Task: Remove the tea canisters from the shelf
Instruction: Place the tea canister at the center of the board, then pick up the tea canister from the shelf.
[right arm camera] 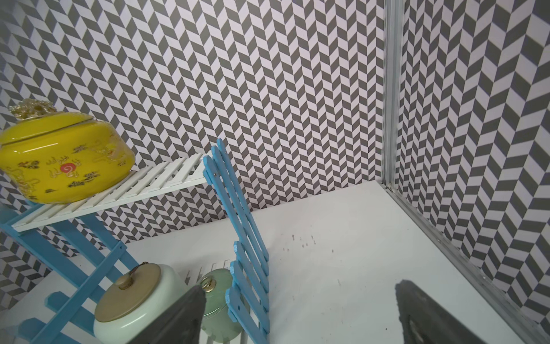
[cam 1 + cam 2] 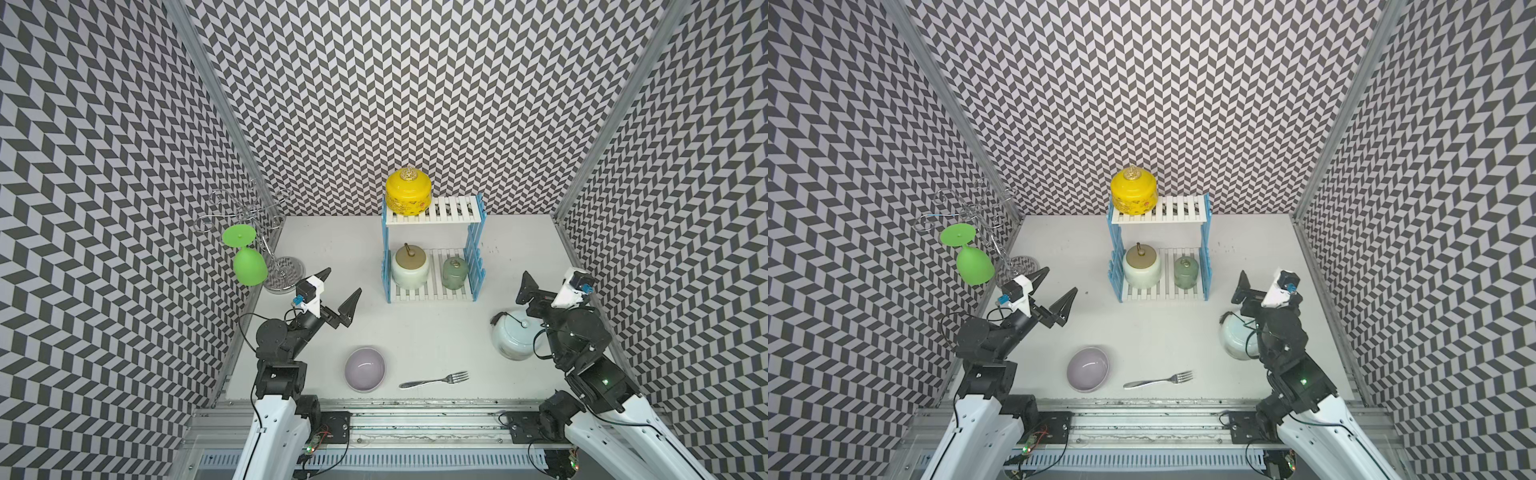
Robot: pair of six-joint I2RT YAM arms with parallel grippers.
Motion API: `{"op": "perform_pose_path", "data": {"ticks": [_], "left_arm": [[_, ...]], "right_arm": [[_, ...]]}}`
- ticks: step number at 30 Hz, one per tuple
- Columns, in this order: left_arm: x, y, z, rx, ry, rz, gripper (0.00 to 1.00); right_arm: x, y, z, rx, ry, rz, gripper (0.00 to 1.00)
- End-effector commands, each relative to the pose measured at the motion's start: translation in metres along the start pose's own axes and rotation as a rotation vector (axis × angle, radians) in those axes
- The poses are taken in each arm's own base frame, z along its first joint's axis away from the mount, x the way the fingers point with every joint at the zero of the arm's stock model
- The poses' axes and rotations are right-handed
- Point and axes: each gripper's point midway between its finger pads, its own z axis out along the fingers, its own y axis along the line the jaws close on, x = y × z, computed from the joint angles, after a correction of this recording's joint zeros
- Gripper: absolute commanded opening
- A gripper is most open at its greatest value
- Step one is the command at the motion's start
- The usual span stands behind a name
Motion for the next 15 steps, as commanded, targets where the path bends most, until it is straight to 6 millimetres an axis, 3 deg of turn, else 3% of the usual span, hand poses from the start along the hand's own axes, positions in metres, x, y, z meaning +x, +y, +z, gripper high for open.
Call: {"op": "perform_pose_path", "data": {"ticks": [1,5,15], "left_arm": [[-0.007,-0.001,0.002,0.002,-0.002,-0.003,1.00],[-0.008,0.000,0.005,-0.004,0.022,0.006,1.00],[-0.019,0.012,0.022,-0.032,0.083,-0.006,1.00]], "right_arm": [[-0.008,0.008,0.000,-0.040,-0.023,-0.088,1.00],[0.003,0.018,0.000,-0.101,-0.002,-0.145,1.00],[0.015,0.016,-0.012,-0.157,-0.078,-0.151,1.00]]}}
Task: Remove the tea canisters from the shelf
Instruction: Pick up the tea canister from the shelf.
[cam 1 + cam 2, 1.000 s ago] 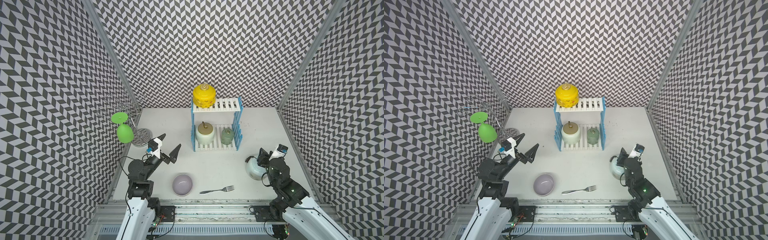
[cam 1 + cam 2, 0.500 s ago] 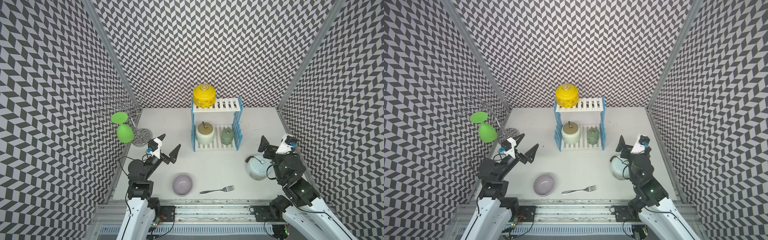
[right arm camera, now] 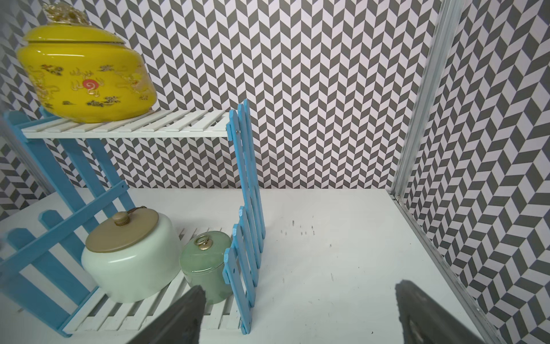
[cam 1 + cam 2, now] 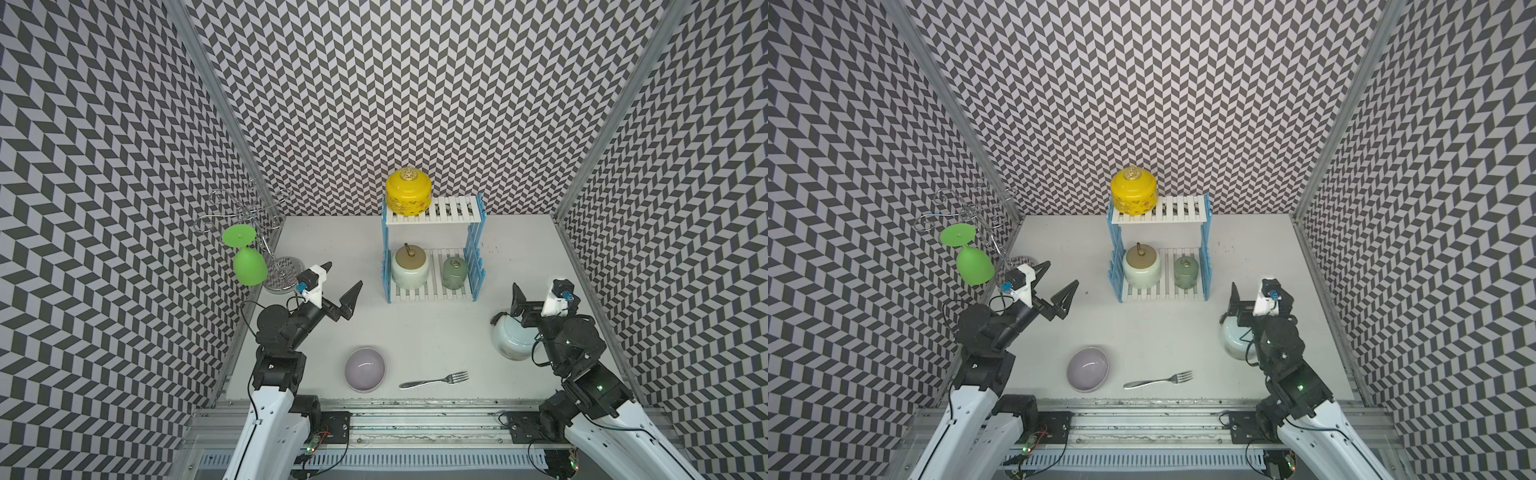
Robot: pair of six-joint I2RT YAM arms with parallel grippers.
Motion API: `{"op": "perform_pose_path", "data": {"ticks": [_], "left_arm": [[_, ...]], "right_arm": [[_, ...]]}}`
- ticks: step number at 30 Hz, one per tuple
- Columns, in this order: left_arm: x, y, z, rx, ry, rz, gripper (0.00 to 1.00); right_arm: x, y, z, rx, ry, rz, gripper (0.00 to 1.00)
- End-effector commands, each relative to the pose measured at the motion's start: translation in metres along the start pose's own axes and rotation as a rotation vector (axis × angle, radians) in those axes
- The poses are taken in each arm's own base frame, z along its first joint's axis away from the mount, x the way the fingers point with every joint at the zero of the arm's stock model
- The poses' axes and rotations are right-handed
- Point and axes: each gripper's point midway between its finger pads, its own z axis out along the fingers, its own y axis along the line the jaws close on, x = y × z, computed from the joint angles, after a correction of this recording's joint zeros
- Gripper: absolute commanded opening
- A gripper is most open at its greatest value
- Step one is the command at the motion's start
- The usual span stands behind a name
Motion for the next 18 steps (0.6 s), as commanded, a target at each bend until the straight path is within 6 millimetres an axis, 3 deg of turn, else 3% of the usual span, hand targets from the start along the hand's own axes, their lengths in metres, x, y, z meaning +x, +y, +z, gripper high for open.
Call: {"op": "perform_pose_path", "data": {"ticks": [1,11,18], "left_arm": [[-0.012,0.006,0.007,-0.021,0.015,-0.006,1.00],[-0.038,0.010,0.034,0.028,0.025,-0.001,1.00],[-0.061,0.019,0.066,0.040,0.082,0.021,1.00]], "right_arm": [[-0.017,0.003,-0.006,-0.035,-0.094,0.022,1.00],[-0.022,0.010,-0.023,-0.123,-0.220,0.055,1.00],[-0.022,0.011,-0.027,-0.139,-0.254,0.065,1.00]]}}
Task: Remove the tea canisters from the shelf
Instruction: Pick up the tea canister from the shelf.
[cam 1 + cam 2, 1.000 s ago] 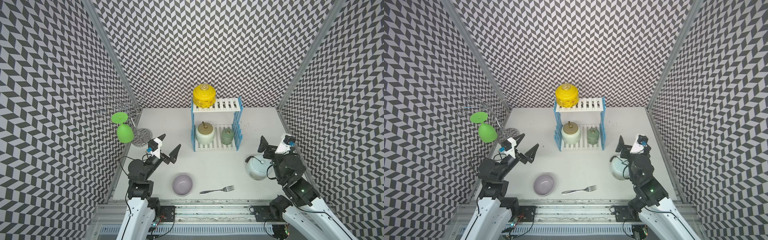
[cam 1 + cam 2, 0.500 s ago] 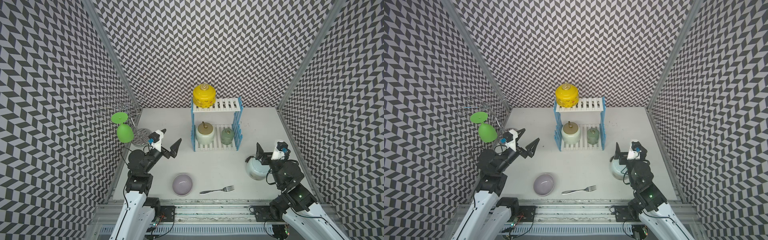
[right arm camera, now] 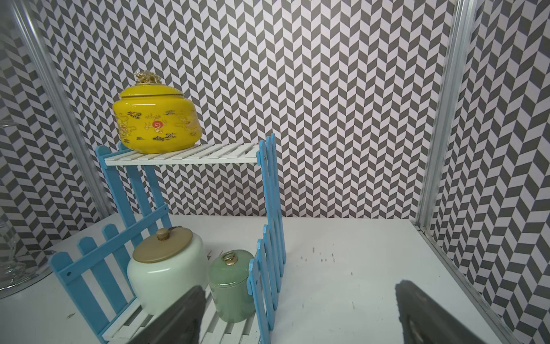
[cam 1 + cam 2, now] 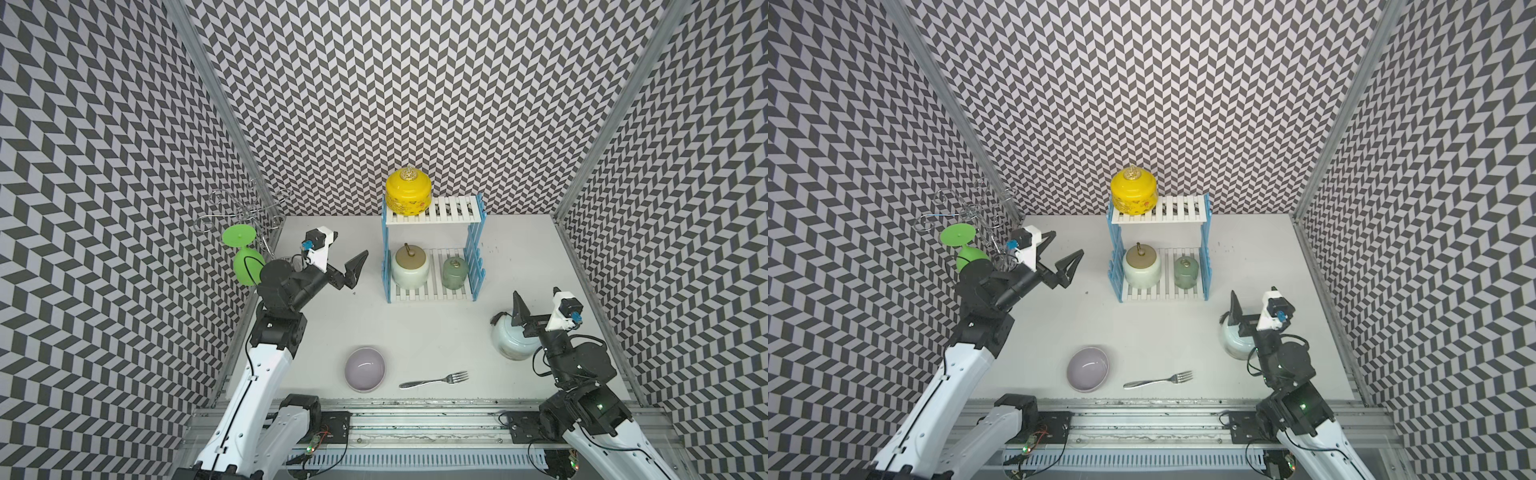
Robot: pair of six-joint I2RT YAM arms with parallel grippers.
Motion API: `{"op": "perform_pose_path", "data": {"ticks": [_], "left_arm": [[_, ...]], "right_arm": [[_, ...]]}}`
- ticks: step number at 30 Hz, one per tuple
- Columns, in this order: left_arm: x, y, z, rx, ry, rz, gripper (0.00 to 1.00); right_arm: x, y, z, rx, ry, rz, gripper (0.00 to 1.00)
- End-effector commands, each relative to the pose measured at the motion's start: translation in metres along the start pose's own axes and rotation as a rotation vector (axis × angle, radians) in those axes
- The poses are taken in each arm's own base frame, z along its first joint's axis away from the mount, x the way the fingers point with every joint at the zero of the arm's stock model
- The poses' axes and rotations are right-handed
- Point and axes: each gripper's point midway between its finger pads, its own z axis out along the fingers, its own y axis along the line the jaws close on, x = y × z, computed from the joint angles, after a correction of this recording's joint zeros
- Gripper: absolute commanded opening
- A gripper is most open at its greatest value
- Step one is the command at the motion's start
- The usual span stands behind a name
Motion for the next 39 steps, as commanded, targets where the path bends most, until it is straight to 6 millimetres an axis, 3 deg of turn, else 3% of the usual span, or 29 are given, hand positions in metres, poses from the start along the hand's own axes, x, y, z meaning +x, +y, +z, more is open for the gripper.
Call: {"op": "perform_pose_path", "data": {"ticks": [1,17,23,32,39], "left_arm": [[-0.012,0.003,0.012,0.001,0.033,0.015,1.00],[-0.074,-0.014,0.098,0.015,0.082,0.087,1.00],[-0.070,-0.015,0.131,0.015,0.160,0.091,0.99],[-0.085,-0.019,0.183,-0.012,0.206,0.053,0.95],[-0.076,-0.017,0.223,-0.043,0.258,0.067,0.95]], "right_arm": [[-0.018,0.003,-0.004,-0.026,-0.085,0.021,1.00],[-0.015,-0.002,-0.002,0.003,-0.090,0.008,1.00],[-0.018,-0.002,-0.004,0.003,-0.101,0.007,1.00],[-0.018,-0.005,-0.004,0.015,-0.103,0.006,0.99],[-0.019,-0.006,-0.005,0.019,-0.107,0.007,1.00]]}}
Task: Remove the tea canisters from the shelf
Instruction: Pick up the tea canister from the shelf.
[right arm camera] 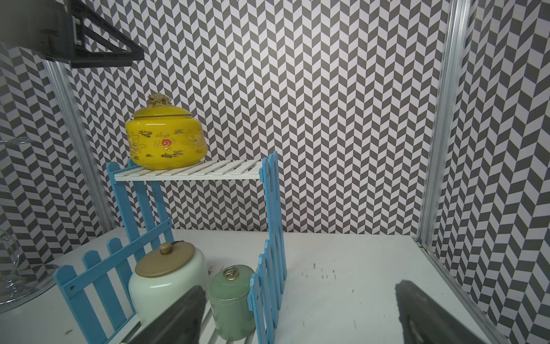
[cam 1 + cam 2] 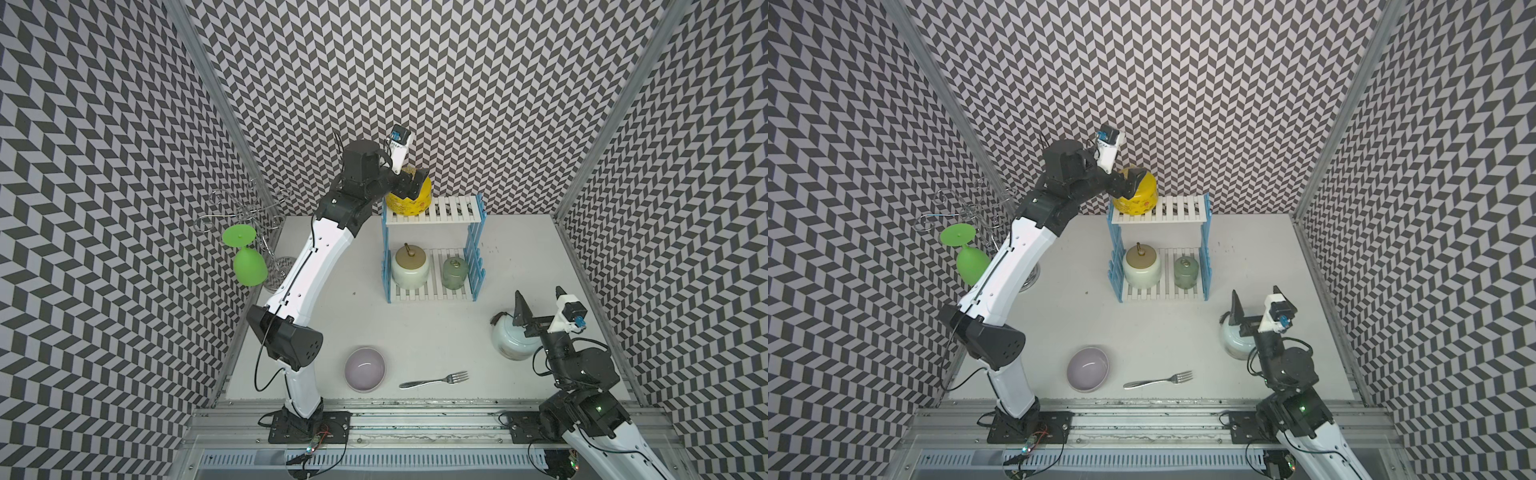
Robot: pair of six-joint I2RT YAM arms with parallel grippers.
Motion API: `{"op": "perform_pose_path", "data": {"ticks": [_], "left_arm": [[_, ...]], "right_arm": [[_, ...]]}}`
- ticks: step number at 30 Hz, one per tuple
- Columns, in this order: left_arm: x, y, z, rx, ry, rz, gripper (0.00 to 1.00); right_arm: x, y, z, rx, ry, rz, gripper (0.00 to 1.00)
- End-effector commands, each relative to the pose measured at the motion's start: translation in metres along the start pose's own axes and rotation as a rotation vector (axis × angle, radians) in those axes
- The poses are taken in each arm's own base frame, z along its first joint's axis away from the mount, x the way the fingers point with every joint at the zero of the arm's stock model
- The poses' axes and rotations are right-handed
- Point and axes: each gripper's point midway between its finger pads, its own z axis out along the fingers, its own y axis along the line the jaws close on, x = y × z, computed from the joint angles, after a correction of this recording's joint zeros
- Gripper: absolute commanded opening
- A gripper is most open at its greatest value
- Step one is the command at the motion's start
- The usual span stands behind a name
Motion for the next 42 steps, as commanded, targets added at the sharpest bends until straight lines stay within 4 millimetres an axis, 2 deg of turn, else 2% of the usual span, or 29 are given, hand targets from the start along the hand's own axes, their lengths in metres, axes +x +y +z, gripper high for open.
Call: {"op": "perform_pose_path", "data": {"ticks": [1,7,12,19,27,38,40,42], "left_arm": [[0.016,0.002,0.009,-0.031,0.071,0.000,0.95],[0.016,0.005,0.026,-0.053,0.059,0.004,0.92],[0.012,0.009,0.031,-0.071,0.039,0.003,0.86],[0.023,0.014,0.039,-0.088,0.064,0.004,0.78],[0.025,0.020,0.040,-0.106,0.065,0.011,0.69],[0.050,0.023,0.050,-0.111,0.132,0.000,0.65],[0.052,0.023,0.051,-0.113,0.138,-0.004,0.62],[0.052,0.022,0.050,-0.104,0.137,-0.009,0.53]], "right_arm": [[-0.009,-0.004,-0.001,0.015,-0.042,0.011,0.99],[-0.009,-0.004,-0.001,0.016,-0.040,0.010,1.00],[-0.010,-0.004,-0.001,0.016,-0.044,0.012,1.00],[-0.010,-0.005,-0.001,0.018,-0.045,0.012,1.00],[-0.010,-0.005,-0.001,0.021,-0.046,0.012,1.00],[-0.013,-0.006,-0.003,0.020,-0.059,0.014,1.00],[-0.012,-0.006,-0.002,0.021,-0.052,0.014,0.99],[-0.010,-0.006,-0.001,0.024,-0.047,0.010,1.00]]}}
